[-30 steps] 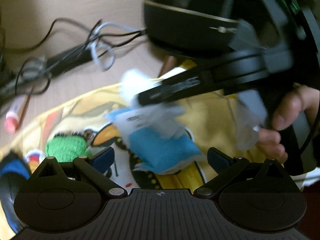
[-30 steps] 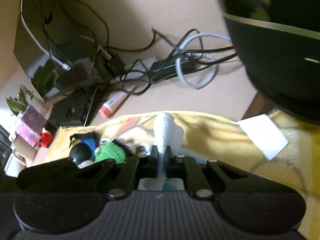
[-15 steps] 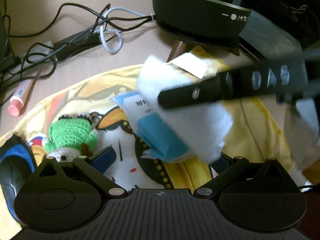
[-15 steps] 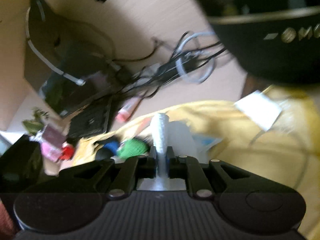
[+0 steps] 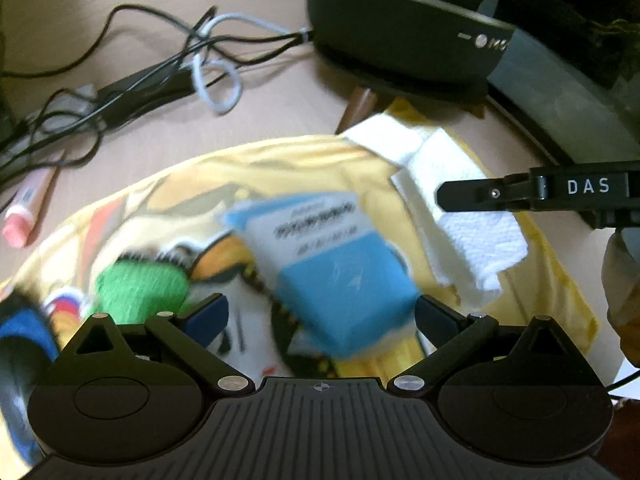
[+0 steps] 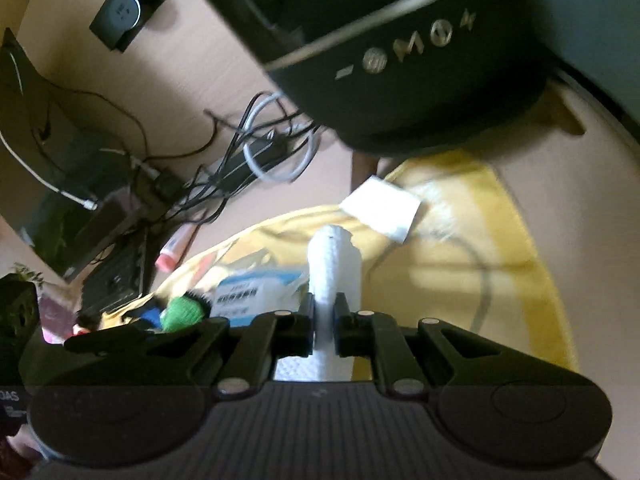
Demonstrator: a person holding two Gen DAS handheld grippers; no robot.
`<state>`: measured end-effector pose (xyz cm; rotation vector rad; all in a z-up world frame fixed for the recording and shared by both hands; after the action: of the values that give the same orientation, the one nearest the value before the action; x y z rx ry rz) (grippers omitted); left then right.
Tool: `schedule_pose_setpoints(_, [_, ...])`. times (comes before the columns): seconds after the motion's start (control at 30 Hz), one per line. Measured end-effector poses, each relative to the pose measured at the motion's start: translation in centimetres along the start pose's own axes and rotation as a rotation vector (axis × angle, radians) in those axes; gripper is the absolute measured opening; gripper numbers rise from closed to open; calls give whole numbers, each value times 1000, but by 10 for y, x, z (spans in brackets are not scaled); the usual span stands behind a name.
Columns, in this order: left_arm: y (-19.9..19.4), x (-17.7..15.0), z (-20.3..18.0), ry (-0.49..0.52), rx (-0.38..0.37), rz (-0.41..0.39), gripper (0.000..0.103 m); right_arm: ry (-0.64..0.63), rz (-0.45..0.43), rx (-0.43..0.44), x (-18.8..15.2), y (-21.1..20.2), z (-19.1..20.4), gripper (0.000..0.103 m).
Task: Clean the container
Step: 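Lift the white towel with the right gripper while the left gripper reaches the blue wipes packet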
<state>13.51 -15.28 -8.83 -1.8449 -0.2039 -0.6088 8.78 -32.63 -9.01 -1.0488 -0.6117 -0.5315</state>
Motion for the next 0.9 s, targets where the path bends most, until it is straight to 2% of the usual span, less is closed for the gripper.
schedule_pose_setpoints(0.1, [10, 8, -2, 20, -12, -25, 102, -19, -4, -15, 12, 0, -3, 11])
schedule_pose_setpoints(0.13, [12, 9, -2, 18, -13, -29, 98, -31, -2, -26, 16, 2, -2, 11])
schedule_pose_setpoints(0.17, [12, 10, -2, 12, -21, -32, 85, -41, -2, -32, 18, 2, -2, 11])
schedule_pose_setpoints(0.37, [13, 7, -1, -16, -53, -41, 84, -61, 6, -9, 26, 4, 4, 11])
schedule_pose_setpoints(0.47, [10, 5, -2, -18, -52, -32, 86, -92, 13, 43, 31, 11, 21, 11])
schedule_pose_setpoints(0.53, [4, 0, -5, 10, -56, -17, 92, -99, 26, 129, 32, 17, 39, 11])
schedule_pose_setpoints(0.6, [-4, -9, -10, 59, -72, -1, 94, -111, 63, 238, 27, 24, 58, 11])
schedule_pose_setpoints(0.67, [-9, -18, -11, 86, -81, 16, 95, -153, 108, 268, 18, 31, 70, 14])
schedule_pose_setpoints(0.8, [-13, -26, -7, 75, -88, 25, 96, -208, 152, 230, 1, 32, 71, 13])
schedule_pose_setpoints(0.9, [-13, -21, -5, 22, -114, 16, 98, -157, 139, 156, 2, 24, 50, 13])
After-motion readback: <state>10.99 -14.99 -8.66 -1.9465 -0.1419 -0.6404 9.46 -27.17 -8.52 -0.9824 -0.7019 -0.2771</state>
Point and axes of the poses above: each gripper's, at about its wrist camera, not at the fingertips, and y roughly the way its jaws point, z to its left, x to its top, the point moved 5 cm from there along y, roughly the way its jaws point, and after that the axes turned 15 degrees about -y, right-handed, at the moved point
